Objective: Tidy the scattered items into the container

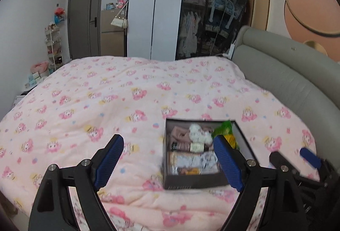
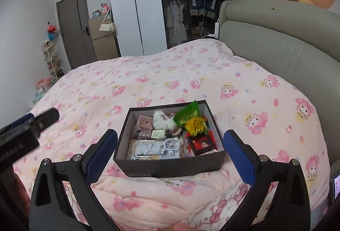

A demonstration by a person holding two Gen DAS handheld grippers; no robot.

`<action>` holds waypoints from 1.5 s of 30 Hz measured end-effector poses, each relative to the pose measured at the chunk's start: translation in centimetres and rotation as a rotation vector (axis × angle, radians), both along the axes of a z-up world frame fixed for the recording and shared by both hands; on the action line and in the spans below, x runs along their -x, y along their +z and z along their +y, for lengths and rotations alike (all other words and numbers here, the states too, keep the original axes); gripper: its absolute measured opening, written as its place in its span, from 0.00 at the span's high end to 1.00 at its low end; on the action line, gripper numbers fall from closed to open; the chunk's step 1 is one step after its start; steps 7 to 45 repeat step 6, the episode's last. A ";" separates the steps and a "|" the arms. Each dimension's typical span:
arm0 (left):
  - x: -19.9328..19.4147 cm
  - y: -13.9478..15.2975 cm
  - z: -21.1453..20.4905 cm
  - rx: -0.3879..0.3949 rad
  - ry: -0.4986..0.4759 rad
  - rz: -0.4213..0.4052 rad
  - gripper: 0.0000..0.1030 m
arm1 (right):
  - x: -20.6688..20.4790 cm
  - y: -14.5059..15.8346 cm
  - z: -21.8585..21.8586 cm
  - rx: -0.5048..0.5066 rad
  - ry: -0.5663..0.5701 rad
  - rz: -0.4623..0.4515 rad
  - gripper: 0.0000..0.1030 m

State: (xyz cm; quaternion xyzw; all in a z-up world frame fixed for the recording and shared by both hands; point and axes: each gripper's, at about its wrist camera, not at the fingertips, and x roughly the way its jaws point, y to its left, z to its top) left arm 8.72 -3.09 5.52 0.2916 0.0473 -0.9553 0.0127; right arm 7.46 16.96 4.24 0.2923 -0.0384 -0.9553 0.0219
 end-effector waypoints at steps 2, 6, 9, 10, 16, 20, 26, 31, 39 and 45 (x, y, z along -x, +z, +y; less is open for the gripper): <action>-0.3 -0.7 0.0 0.011 0.003 -0.010 0.17 | -0.1 -0.5 0.0 0.013 0.009 -0.013 0.02; -0.5 -1.5 -0.1 -0.008 0.008 -0.036 0.17 | 0.0 -1.5 -0.7 0.029 0.035 -0.042 0.02; -0.5 -1.5 -0.1 -0.008 0.008 -0.036 0.17 | 0.0 -1.5 -0.7 0.029 0.035 -0.042 0.02; -0.5 -1.5 -0.1 -0.008 0.008 -0.036 0.17 | 0.0 -1.5 -0.7 0.029 0.035 -0.042 0.02; -0.5 -1.5 -0.1 -0.008 0.008 -0.036 0.17 | 0.0 -1.5 -0.7 0.029 0.035 -0.042 0.02; -0.5 -1.5 -0.1 -0.008 0.008 -0.036 0.17 | 0.0 -1.5 -0.7 0.029 0.035 -0.042 0.02; -0.5 -1.5 -0.1 -0.008 0.008 -0.036 0.17 | 0.0 -1.5 -0.7 0.029 0.035 -0.042 0.02; -0.5 -1.5 -0.1 -0.008 0.008 -0.036 0.17 | 0.0 -1.5 -0.7 0.029 0.035 -0.042 0.02; -0.5 -1.5 -0.1 -0.008 0.008 -0.036 0.17 | 0.0 -1.5 -0.7 0.029 0.035 -0.042 0.02; -0.5 -1.5 -0.1 -0.008 0.008 -0.036 0.17 | 0.0 -1.5 -0.7 0.029 0.035 -0.042 0.02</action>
